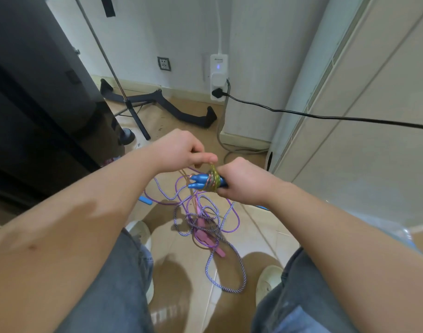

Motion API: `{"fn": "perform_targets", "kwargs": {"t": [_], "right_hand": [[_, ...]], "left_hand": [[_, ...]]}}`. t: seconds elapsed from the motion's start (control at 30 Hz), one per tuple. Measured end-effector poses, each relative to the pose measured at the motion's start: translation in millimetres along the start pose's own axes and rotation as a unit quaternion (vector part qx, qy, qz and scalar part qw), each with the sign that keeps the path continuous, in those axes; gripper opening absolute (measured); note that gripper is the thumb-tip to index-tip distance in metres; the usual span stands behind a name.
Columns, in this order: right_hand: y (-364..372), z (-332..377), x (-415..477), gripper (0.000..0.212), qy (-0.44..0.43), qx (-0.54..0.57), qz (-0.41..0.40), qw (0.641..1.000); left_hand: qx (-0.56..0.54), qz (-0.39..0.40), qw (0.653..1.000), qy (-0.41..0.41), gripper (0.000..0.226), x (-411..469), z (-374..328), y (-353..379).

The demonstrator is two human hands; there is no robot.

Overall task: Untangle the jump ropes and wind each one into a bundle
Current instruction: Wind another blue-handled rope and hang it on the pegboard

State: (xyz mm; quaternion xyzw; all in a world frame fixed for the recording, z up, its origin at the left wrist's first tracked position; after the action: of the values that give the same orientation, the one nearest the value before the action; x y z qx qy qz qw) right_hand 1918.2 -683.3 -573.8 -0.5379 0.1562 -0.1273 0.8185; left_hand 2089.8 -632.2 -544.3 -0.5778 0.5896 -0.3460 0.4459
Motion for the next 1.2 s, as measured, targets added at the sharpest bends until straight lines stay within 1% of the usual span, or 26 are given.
{"fn": "perform_targets", "kwargs": {"t": [0.1, 0.13, 0.2, 0.23, 0.3, 0.37, 0.4, 0.47, 0.57, 0.63, 0.73, 0.77, 0.83, 0.9, 0.93, 1.0, 1.03, 1.1, 1.17, 1.2], "right_hand": [[-10, -3, -3, 0.018, 0.018, 0.110, -0.065, 0.992], [-13, -3, -4, 0.020, 0.034, 0.149, -0.092, 0.984], [-18, -4, -4, 0.020, 0.077, 0.194, -0.157, 0.965], [-21, -6, -3, 0.018, 0.107, 0.208, -0.190, 0.953], [-27, -16, -1, 0.014, 0.174, 0.227, -0.251, 0.925], [-32, -32, -2, 0.012, 0.238, 0.197, -0.271, 0.912], [-33, -40, -3, 0.012, 0.263, 0.165, -0.262, 0.914], [-32, -54, -4, 0.013, 0.293, 0.097, -0.218, 0.926], [-19, -55, -2, 0.010, 0.282, 0.008, -0.106, 0.954], [-8, -46, 0, 0.007, 0.242, -0.038, -0.035, 0.969], [6, -28, 2, 0.004, 0.137, -0.085, 0.049, 0.986], [6, -24, 1, 0.005, 0.101, -0.088, 0.059, 0.989], [2, -19, 1, 0.011, 0.037, -0.077, 0.053, 0.995], [-3, -15, -3, 0.018, -0.005, -0.042, 0.027, 0.999], [-6, -14, -4, 0.021, -0.011, 0.001, 0.007, 1.000], [-11, -12, -7, 0.019, 0.016, 0.124, -0.041, 0.991], [-13, -10, -8, 0.014, 0.037, 0.186, -0.069, 0.979], [-18, -9, -8, 0.005, 0.085, 0.295, -0.126, 0.944], [-23, -13, -6, 0.004, 0.144, 0.357, -0.187, 0.904], [-24, -18, -5, 0.006, 0.179, 0.360, -0.219, 0.889]], "left_hand": [[-0.056, -0.009, 0.998, -0.040, 0.050, 1, 3, 6], [-0.068, -0.013, 0.997, -0.045, 0.044, 3, 2, 9], [-0.078, -0.006, 0.995, -0.063, 0.030, 6, 0, 15], [-0.087, -0.001, 0.994, -0.073, 0.032, 6, -4, 17], [-0.092, 0.012, 0.993, -0.071, 0.042, 5, -10, 23], [-0.072, 0.027, 0.996, -0.054, 0.048, 1, -17, 23], [-0.058, 0.034, 0.997, -0.044, 0.048, -1, -19, 22], [-0.036, 0.045, 0.998, -0.012, 0.044, -5, -24, 19], [-0.024, 0.032, 0.998, 0.044, 0.044, -6, -30, 11], [0.011, -0.004, 0.997, 0.078, 0.049, -5, -31, 7], [0.097, -0.056, 0.990, 0.087, 0.058, -1, -26, 3], [0.107, -0.064, 0.989, 0.082, 0.062, 1, -24, 2], [0.093, -0.064, 0.991, 0.065, 0.070, 2, -15, 3], [0.058, -0.052, 0.997, 0.024, 0.073, 1, -8, 4], [0.029, -0.044, 0.999, -0.007, 0.072, 1, -5, 5], [-0.032, -0.028, 0.997, -0.062, 0.062, 2, 0, 10], [-0.044, -0.024, 0.996, -0.076, 0.055, 3, 0, 12], [-0.049, -0.022, 0.995, -0.082, 0.041, 5, -1, 17], [-0.066, -0.032, 0.995, -0.074, 0.043, 5, -5, 20], [-0.067, -0.031, 0.995, -0.065, 0.047, 4, -8, 21]]}}
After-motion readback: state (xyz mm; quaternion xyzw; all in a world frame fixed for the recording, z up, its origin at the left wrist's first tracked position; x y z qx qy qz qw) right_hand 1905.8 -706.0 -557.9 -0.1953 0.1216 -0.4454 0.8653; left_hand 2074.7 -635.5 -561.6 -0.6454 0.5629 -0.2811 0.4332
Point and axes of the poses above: each hand's wrist, its own x-axis towards the middle knuckle, its own y-axis out of the palm, z = x × y, the point moved 2 cm from there along x, towards the middle knuckle, and after that the axes turned 3 degrees about x, right-handed, at the moved point
